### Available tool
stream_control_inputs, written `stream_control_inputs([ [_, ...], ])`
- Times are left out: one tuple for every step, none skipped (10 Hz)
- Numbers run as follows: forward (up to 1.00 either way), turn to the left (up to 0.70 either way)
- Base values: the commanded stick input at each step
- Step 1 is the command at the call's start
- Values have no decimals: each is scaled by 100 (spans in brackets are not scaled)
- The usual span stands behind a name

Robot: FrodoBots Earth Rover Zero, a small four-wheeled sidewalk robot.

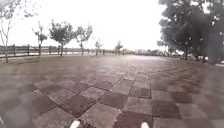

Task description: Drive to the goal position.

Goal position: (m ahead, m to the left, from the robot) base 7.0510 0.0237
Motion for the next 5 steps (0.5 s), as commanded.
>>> stream_control_inputs([
  [70,0],
  [70,0],
  [70,0],
  [70,0],
  [70,0],
])
